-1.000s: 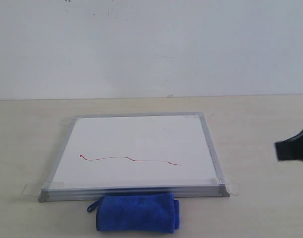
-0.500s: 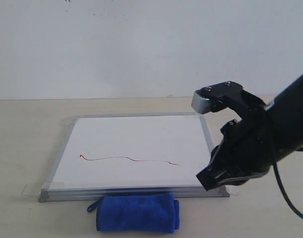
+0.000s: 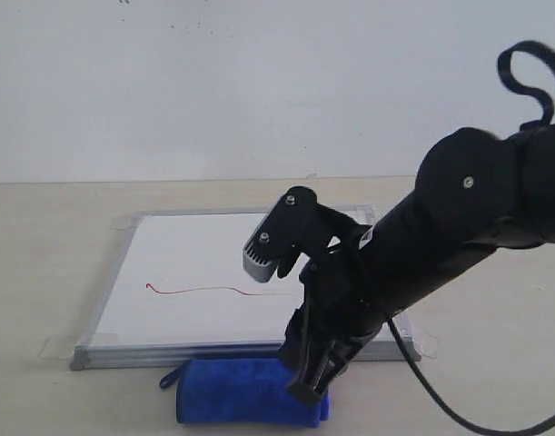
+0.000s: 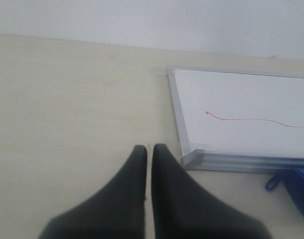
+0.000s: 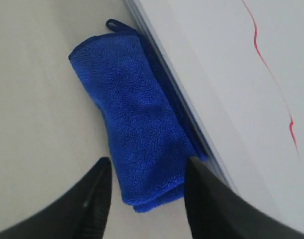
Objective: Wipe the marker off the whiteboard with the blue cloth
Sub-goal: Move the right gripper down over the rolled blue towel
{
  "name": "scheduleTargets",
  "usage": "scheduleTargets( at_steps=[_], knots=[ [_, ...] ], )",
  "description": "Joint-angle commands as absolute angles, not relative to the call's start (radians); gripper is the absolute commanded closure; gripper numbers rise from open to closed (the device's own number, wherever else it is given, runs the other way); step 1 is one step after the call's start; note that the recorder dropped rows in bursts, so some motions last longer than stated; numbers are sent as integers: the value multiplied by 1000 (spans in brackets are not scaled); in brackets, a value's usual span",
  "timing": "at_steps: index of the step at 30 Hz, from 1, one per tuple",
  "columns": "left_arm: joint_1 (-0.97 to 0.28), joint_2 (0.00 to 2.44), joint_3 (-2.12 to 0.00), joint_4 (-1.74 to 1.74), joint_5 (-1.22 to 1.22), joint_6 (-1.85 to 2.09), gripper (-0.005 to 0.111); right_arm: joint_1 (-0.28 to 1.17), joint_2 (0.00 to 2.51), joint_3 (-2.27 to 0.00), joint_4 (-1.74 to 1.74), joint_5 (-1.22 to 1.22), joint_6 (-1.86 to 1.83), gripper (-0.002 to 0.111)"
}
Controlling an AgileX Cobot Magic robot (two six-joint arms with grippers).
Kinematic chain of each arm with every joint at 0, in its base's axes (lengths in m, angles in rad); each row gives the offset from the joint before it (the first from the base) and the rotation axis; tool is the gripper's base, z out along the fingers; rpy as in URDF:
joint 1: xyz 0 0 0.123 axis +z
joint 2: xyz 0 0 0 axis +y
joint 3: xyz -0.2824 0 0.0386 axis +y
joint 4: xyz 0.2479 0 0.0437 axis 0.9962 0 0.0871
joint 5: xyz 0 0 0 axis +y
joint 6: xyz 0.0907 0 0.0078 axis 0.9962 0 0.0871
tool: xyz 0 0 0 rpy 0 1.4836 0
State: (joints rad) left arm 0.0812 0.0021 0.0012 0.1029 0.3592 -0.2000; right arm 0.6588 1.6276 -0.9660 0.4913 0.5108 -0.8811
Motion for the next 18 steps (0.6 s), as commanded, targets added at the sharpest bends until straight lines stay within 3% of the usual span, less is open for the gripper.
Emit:
scheduleTargets(
  at_steps=[1,18],
  knots=[
    [76,0,0,94,357,-210,103,679,1681,-986,488,472,-914,64],
    [76,0,0,94,357,-210,103,709,1708,-989,493,373,-1054,64]
  ],
)
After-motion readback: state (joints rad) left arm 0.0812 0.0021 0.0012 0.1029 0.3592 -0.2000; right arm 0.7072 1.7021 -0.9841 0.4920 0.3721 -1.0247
